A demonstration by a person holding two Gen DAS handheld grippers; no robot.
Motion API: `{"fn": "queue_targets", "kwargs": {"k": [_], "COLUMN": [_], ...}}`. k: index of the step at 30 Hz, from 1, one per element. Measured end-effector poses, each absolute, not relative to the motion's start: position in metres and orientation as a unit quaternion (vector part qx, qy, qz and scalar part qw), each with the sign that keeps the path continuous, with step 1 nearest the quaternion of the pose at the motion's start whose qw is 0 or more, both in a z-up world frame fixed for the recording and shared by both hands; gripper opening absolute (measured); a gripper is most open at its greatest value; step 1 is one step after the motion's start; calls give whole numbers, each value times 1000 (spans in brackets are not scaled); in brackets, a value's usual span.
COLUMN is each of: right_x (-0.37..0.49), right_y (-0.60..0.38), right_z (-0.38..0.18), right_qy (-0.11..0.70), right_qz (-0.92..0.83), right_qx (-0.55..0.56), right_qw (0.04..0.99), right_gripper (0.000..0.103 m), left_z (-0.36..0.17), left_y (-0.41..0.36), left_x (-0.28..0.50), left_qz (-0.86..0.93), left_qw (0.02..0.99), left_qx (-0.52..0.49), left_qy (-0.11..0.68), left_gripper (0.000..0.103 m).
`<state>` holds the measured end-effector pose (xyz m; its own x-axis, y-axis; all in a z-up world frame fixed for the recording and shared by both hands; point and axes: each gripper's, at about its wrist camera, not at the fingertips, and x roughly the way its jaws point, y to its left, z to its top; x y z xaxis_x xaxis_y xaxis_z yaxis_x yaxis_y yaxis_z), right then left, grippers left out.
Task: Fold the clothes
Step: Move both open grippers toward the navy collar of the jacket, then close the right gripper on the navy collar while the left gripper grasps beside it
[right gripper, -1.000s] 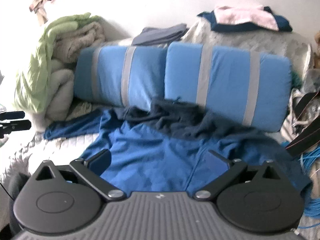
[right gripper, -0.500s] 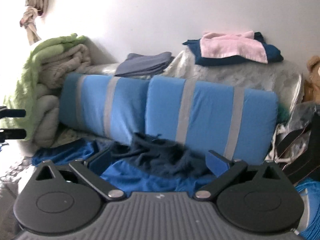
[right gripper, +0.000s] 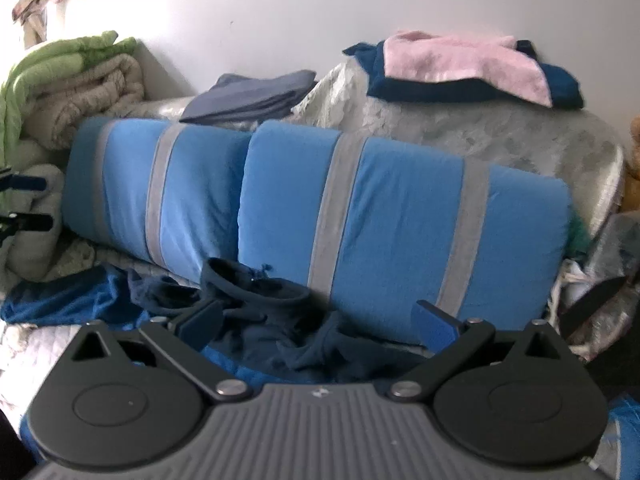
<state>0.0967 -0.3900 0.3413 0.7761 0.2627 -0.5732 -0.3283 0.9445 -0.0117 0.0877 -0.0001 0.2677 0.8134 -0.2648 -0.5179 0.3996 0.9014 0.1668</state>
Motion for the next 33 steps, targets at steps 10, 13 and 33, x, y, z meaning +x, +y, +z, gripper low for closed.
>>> {"fn": "queue_targets", "kwargs": {"k": [10, 13, 33], "right_x": [153, 176, 323], "right_y": [-345, -319, -158], "right_z": [259, 239, 144], "right_qy": [299, 301, 354], "right_qz": [236, 251, 297], "right_qx": [-125, -123, 10], "right_qw": [916, 912, 887], "right_gripper": [103, 103, 73], "left_z": [197, 183, 103], "left_y": [12, 13, -3], "left_x": [140, 153, 154], "left_qz": [-170, -176, -47], "left_qw": [939, 941, 967], "left_qx": [155, 137, 122], "left_qy": [257, 253, 220], "left_gripper": [103, 103, 103]}}
